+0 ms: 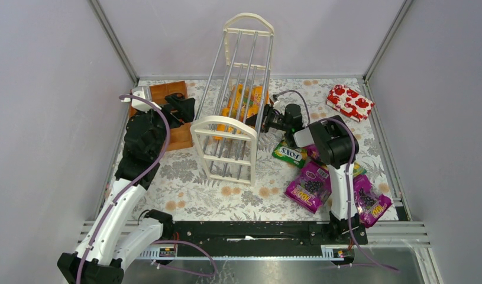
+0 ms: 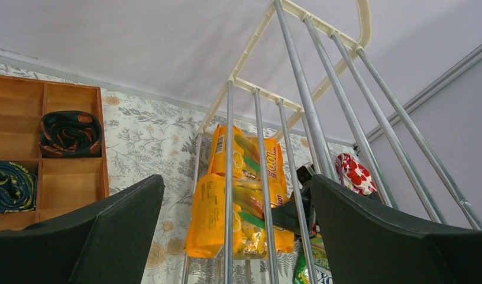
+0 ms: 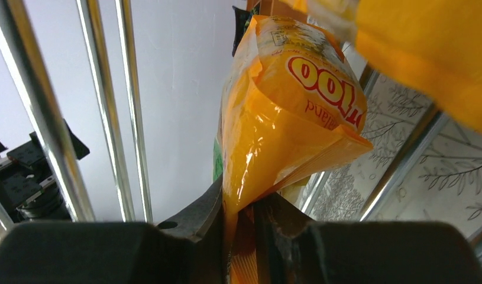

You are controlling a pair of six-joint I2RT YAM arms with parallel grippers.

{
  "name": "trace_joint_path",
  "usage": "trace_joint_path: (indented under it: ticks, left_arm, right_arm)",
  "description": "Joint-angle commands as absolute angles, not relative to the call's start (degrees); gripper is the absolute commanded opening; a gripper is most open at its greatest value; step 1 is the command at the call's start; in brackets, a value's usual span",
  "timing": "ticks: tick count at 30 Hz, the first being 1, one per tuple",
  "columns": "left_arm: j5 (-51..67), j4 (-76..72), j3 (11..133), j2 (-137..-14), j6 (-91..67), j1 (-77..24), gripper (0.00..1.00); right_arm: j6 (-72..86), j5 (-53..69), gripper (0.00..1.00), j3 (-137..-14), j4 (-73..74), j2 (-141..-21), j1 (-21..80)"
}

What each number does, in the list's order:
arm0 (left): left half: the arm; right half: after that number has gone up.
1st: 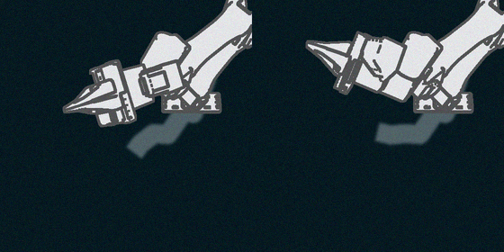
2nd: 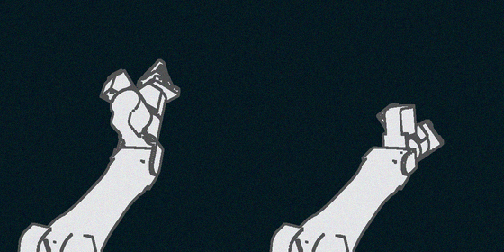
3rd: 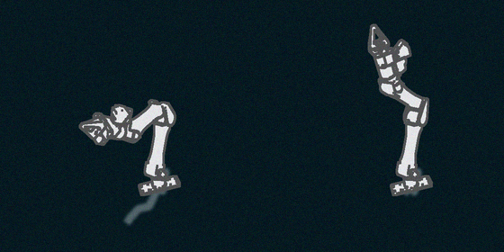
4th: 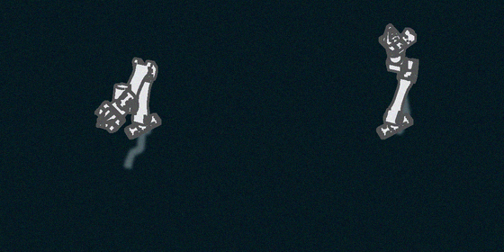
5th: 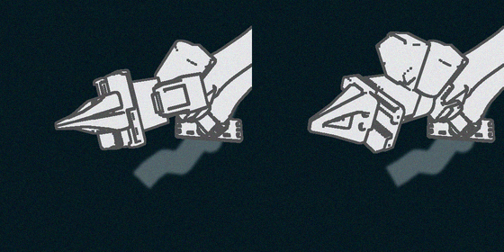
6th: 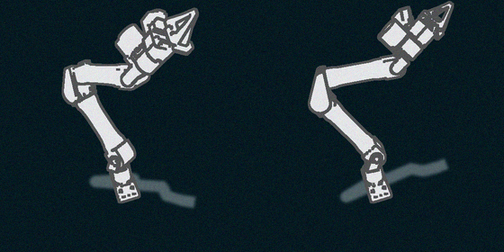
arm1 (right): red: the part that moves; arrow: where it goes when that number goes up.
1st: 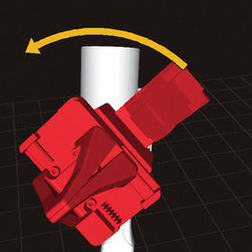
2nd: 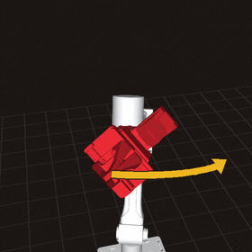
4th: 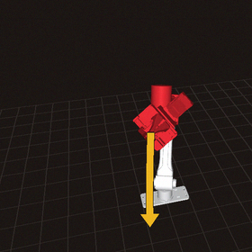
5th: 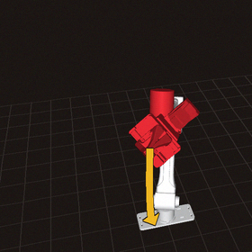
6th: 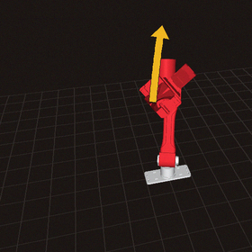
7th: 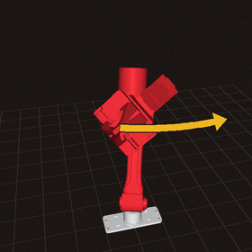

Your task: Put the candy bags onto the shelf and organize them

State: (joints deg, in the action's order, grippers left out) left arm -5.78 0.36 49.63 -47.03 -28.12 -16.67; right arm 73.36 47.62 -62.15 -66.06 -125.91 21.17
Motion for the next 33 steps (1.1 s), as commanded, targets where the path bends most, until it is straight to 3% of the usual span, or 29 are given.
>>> trace_joint_path:
  ticks: [1, 23, 28, 33]
  left_arm:
    - [-5.21, -1.50, 50.67, -47.19, -28.06, -16.85, 0.99]
    - [-5.42, -1.23, 50.85, -46.93, -27.77, -16.85, 0.99]
    - [-5.38, -1.23, 50.80, -47.10, -27.77, -16.87, 0.99]
    - [-5.49, -1.39, 50.74, -46.62, -27.69, -16.87, 0.99]
  right_arm:
    - [74.04, 46.29, 0.25, -66.93, -71.49, -127.48, 21.09]
    - [67.36, 43.98, 0.30, -64.14, -61.19, -128.32, 19.22]
    - [63.58, 44.51, 0.46, -63.51, -55.04, -124.96, 19.11]
    - [53.25, 43.63, 0.64, -61.84, -39.72, -116.51, 18.98]
